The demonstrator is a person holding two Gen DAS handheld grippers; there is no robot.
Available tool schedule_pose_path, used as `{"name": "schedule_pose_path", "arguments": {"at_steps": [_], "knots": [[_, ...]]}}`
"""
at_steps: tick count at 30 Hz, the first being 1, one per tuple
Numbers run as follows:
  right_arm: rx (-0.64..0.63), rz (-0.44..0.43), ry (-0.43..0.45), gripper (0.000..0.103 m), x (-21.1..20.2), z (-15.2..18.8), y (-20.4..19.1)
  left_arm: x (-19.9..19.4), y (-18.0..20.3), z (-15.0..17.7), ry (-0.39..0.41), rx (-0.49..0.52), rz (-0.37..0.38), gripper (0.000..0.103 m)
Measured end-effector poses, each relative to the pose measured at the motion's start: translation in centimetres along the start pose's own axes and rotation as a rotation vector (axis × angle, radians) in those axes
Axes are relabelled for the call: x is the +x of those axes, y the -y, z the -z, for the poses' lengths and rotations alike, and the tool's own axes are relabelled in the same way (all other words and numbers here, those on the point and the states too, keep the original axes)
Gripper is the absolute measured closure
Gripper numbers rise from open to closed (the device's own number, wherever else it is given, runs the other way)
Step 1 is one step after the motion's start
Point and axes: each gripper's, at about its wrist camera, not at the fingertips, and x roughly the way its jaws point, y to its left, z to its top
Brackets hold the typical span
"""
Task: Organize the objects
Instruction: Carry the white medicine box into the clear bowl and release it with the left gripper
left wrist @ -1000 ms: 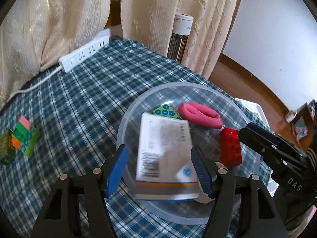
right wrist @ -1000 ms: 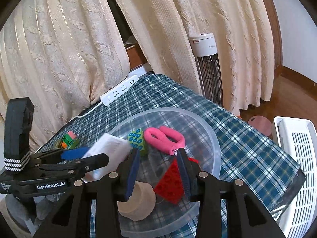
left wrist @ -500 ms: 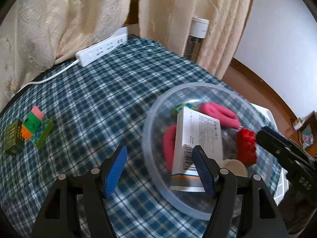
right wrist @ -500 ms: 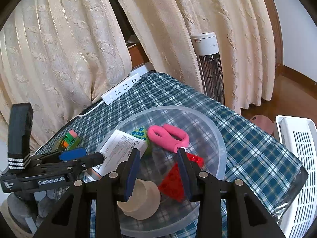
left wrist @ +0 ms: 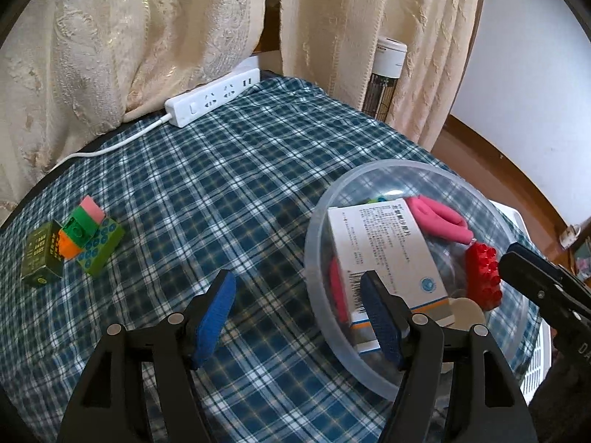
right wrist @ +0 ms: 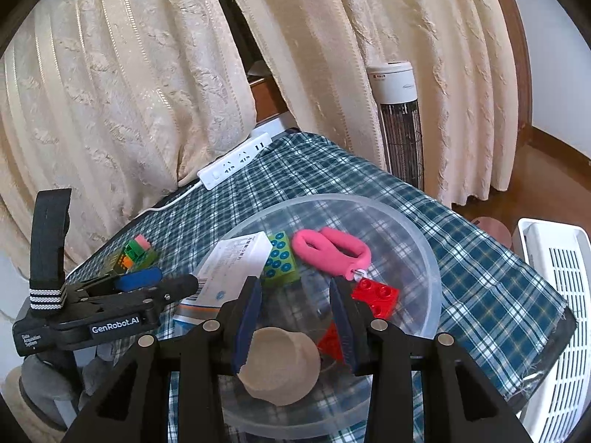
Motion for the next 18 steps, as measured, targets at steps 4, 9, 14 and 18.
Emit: {"name": "schedule_pose_path", "arguments": {"at_steps": [4, 9, 14, 18], "knots": [[-0.01, 0.001, 0.003, 0.062, -0.1, -0.1, -0.7, -0.4, -0.6, 0.2, 0.0, -0.009, 0.008, 0.032], [-0.026, 0.0, 0.007, 0.058, -0.3, -0.2, -1.7, -1.3, -1.5, 0.4, 0.015, -0.024, 0.018, 0.032], [-0.043, -0.006, 0.009, 0.054, -0.2, -0.3, -3.1, -2.1, -2.9, 0.7, 0.026, -0.048, 0.017, 0.032], [-0.063, -0.016, 0.005, 0.054, 0.0, -0.3, -4.4, -2.4, -4.5, 1.1, 0.026, -0.075, 0.002, 0.032]]}}
